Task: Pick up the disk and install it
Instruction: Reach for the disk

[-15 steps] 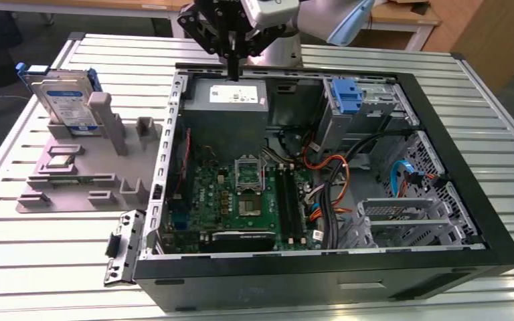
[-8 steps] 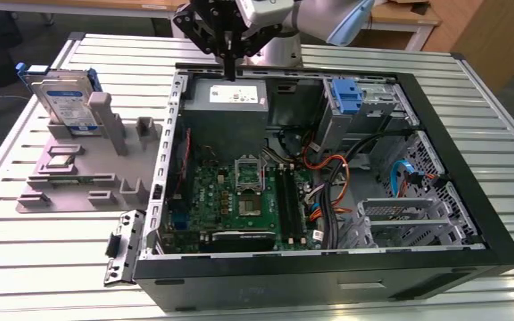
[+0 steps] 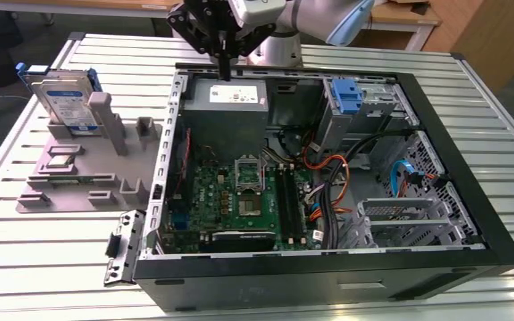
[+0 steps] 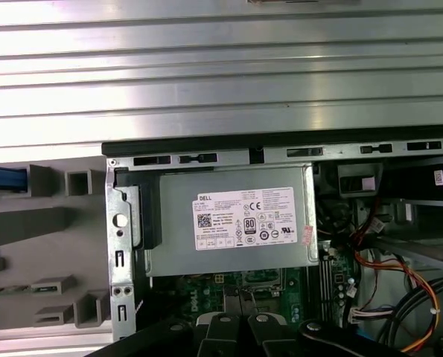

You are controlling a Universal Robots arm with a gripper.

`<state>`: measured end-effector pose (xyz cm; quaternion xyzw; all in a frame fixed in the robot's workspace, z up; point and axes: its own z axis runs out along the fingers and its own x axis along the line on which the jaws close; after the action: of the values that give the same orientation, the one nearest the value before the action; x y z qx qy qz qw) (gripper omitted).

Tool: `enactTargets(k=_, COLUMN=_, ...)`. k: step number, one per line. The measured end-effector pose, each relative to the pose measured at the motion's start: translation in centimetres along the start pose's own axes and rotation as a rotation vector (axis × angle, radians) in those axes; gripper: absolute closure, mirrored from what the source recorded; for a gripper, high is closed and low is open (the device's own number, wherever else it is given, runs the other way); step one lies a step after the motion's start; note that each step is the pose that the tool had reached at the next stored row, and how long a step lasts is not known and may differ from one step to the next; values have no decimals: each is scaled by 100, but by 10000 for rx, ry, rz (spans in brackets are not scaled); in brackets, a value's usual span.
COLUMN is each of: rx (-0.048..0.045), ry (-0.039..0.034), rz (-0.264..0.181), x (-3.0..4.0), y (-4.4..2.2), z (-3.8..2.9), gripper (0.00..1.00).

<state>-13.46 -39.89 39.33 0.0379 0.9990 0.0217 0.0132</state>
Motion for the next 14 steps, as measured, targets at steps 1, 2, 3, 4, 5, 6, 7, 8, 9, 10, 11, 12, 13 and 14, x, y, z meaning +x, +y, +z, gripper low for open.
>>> enactTargets(k=1, rx=0, ry=1, rz=0, x=3, y=0, z=0, gripper=89)
enactTargets(k=2, rx=1, ry=1, rz=-1, x=3, y=0, z=0, gripper=89)
enactTargets(k=3, rx=1, ry=1, rz=-2, x=3, y=0, z=-1, gripper=89)
enactTargets(k=4, rx=1, ry=1, rz=-2, x=4, y=0, z=-1, gripper=89)
enactTargets(k=5, rx=0, ry=1, rz=-1, x=4, y=-1, z=0, gripper=89)
enactTargets(k=6, rx=0, ry=1, rz=-1, x=5, y=0, z=-1, gripper=89)
enactTargets(k=7, rx=1, ry=1, rz=-1, x=5, y=-1, z=-1, gripper=89)
enactTargets(k=8, rx=1, ry=1, rz=-1, x=6, y=-1, z=0, gripper=89)
enactTargets(k=9, rx=0, ry=0, rz=0, x=8, y=-1, z=-1, gripper=89)
enactTargets(k=10, rx=1, ry=0, rz=2, x=13, y=-1, z=-1, gripper=89)
enactTargets(k=11, rx=0, ry=0, rz=0, x=19, y=-2, z=-1, gripper=89)
enactTargets(k=12, rx=1, ry=1, rz=0, x=30, y=-3, z=-2, gripper=89)
enactTargets(k=13, rx=1, ry=1, rz=0, x=41, y=-3, z=-2, gripper=89)
enactTargets(k=14, rx=0, ry=1, rz=0, x=52, y=-4, z=-2, gripper=89)
